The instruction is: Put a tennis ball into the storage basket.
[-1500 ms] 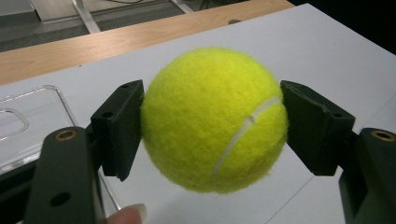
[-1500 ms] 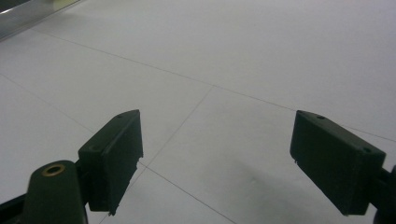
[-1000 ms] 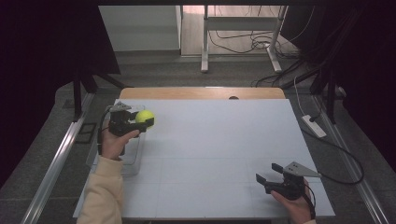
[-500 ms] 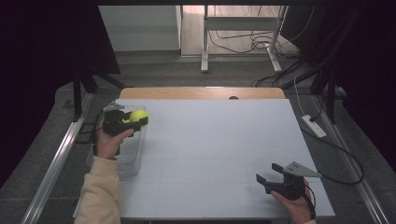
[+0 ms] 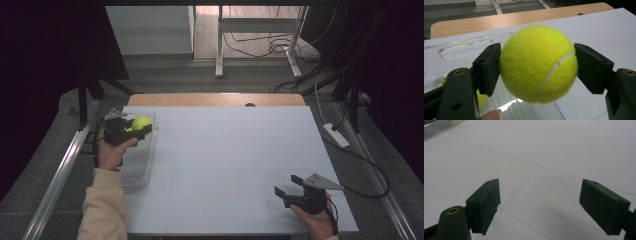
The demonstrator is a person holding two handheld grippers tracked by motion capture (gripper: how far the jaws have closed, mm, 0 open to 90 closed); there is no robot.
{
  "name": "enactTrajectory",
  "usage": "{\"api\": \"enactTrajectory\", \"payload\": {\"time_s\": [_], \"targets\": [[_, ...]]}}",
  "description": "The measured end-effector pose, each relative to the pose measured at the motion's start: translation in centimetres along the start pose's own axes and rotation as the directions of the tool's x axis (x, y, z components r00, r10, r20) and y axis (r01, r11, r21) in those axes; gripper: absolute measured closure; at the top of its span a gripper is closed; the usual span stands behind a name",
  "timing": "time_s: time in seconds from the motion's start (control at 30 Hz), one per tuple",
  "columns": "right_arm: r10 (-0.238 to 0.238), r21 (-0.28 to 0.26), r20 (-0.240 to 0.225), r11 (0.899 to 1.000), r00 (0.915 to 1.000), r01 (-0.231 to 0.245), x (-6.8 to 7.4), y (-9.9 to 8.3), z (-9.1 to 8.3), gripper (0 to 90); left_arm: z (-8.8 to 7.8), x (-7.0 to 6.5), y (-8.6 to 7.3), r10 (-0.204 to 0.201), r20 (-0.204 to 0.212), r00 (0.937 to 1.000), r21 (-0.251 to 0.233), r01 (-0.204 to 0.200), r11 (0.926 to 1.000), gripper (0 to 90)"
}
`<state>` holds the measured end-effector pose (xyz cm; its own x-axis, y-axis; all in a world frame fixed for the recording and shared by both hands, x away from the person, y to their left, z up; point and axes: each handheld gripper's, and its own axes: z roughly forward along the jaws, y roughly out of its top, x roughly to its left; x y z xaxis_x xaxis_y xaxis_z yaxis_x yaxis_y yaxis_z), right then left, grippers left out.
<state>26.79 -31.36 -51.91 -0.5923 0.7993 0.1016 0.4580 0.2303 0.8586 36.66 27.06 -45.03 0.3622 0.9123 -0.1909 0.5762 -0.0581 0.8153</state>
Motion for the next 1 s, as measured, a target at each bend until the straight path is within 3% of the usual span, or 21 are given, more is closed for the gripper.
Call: {"api": "enactTrajectory", "payload": {"time_s": [0.67,1.0], "targets": [[0.005,0.000,0.000,1.000,1.0000,-0.005,-0.1,-0.1,-0.1,17.0,-0.6,1.1,-0.8,-0.017,-0.031,0.9994,0.014,0.018,0.9998,27.2],[0.003,0.002,0.001,1.000,1.0000,-0.003,0.0,0.0,0.0,17.0,-1.6,2.4,-1.1,-0.040,-0.076,0.9963,0.000,0.040,0.9992,27.2]]}}
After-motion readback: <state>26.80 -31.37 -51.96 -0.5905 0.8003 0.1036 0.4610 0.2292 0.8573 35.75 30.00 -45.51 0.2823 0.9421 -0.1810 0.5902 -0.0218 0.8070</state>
